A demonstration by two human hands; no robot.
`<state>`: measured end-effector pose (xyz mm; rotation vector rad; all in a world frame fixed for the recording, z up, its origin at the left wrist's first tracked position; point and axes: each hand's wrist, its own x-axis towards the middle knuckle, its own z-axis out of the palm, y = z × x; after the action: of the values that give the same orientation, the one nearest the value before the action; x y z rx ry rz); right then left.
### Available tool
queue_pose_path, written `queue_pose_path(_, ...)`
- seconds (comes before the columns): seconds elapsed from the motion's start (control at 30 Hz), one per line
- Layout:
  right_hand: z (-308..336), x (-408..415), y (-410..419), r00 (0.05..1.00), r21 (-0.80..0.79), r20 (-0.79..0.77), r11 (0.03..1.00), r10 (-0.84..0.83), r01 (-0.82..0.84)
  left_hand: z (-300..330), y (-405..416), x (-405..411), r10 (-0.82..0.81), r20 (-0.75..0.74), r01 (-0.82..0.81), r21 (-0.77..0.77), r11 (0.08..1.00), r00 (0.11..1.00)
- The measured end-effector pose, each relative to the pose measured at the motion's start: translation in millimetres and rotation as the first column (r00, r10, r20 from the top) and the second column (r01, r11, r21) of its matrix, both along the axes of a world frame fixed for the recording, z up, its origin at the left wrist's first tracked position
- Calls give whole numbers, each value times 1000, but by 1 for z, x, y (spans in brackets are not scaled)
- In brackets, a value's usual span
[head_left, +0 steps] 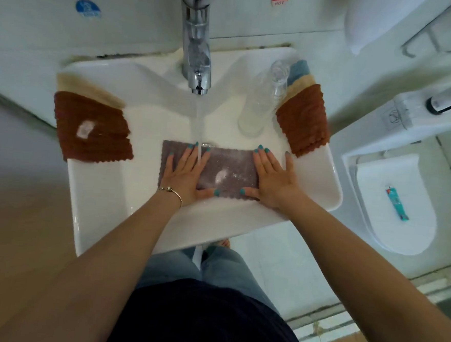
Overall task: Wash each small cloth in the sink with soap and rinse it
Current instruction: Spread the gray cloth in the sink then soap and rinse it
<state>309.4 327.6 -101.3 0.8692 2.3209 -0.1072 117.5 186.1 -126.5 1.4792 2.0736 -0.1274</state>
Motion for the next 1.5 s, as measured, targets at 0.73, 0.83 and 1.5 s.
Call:
queue_pose_path(0.73,2,-25,-23,994,-83,-57,993,-88,84,-7,-12,-11,39,-113,-32,62,998,993)
queue_pose_path(0.83,6,0,-9,992,-59,-5,990,-130,129,-6,10,7,-4,-23,5,27,1000,1000)
queue_pose_path(1.5,-1,-51,-47,986,-154,-130,985,-101,80,0,-44,-19,188,-99,-188,10,982,977)
